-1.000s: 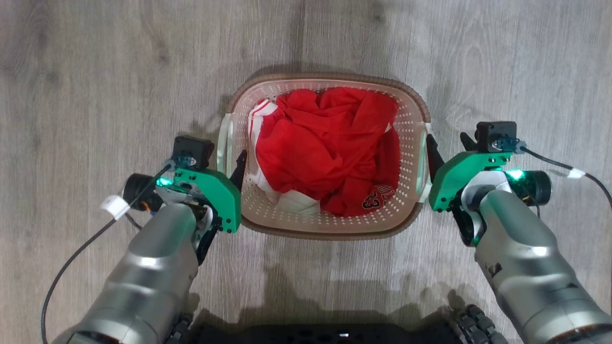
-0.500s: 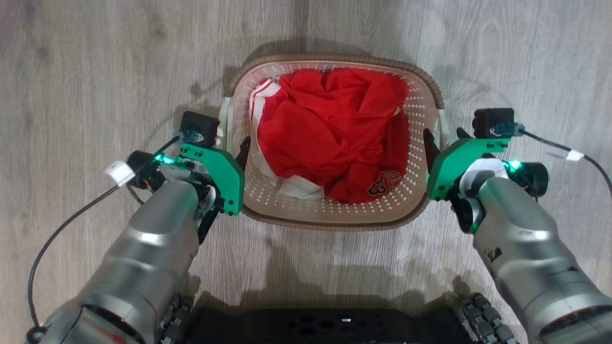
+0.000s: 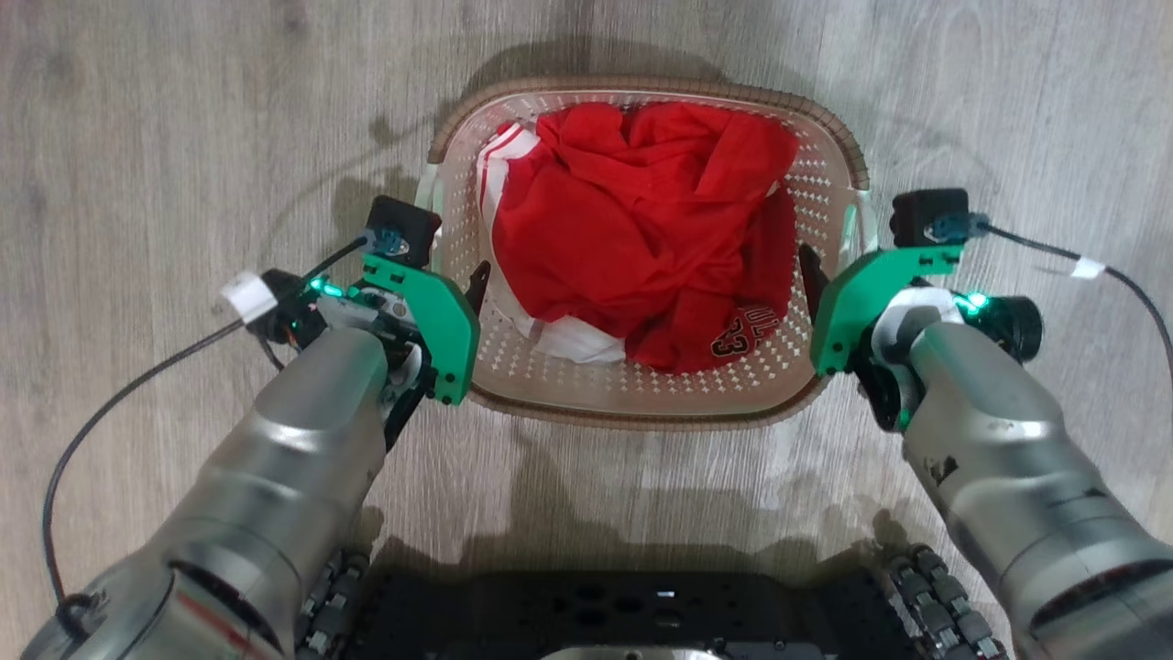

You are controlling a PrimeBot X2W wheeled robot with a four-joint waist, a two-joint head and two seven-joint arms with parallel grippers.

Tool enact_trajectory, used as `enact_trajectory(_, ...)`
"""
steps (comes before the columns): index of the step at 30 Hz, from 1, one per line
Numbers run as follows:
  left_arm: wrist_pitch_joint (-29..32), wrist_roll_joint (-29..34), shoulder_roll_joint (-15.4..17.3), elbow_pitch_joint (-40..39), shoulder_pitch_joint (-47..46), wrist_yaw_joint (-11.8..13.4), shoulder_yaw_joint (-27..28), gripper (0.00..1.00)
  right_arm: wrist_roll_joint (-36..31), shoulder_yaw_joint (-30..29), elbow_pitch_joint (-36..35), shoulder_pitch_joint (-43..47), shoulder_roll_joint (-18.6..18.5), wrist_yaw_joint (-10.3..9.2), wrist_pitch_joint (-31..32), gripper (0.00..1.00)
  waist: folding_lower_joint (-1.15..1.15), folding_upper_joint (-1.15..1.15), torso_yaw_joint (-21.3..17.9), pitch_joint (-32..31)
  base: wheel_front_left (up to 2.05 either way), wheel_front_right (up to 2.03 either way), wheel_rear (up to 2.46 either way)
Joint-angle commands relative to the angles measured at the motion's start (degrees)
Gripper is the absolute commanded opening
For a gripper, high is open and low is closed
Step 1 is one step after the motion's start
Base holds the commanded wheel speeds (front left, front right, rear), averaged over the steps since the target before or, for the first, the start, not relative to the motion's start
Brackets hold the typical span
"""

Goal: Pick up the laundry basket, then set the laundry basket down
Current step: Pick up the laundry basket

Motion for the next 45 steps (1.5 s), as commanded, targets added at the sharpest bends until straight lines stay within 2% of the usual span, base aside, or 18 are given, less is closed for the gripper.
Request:
enact_trajectory(1, 0.5, -0.7, 1.1, 0.1, 0.1, -0.4, 0.1, 1.0, 0.8, 1.5, -0.3, 1.4, 0.8, 0.41, -0.1, 1.0, 0.0, 0.0, 0.0, 0.4, 0.0, 0.0, 0.0)
enact_trajectory(28, 2.6, -8.0, 1.1, 1.4, -3.1, -0.4, -5.4, 1.0, 6.1, 6.4, 3.6, -2.2, 0.8, 0.41, -2.8, 1.0, 0.0, 0.0, 0.5, 3.7, 0.0, 0.0, 0.0)
enact_trajectory(29, 2.6, -8.3, 1.1, 1.4, -3.1, -0.4, -5.6, 0.79, 6.3, 6.5, 3.6, -2.3, 0.8, 0.41, -2.9, 1.0, 0.0, 0.0, 0.6, 3.8, 0.0, 0.0, 0.0)
enact_trajectory(30, 2.7, -8.6, 1.1, 1.2, -3.1, -0.4, -5.7, 0.03, 6.6, 6.8, 3.5, -2.3, 0.8, 0.41, -2.9, 0.07, 0.0, 0.0, 0.7, 3.8, 0.0, 0.0, 0.0)
enact_trajectory(31, 2.7, -9.0, 1.1, 1.0, -3.1, -0.4, -5.8, 0.0, 6.8, 7.2, 3.2, -2.3, 0.8, 0.41, -2.9, 0.0, 0.0, 0.0, 0.8, 3.8, 0.0, 0.0, 0.0)
enact_trajectory(45, 3.0, -12.5, 1.1, 0.6, -2.8, -0.4, -9.0, 0.0, 9.6, 9.4, 4.7, -3.0, 0.8, 0.41, -3.3, 0.0, 0.0, 0.0, 1.4, 3.6, 0.0, 0.0, 0.0)
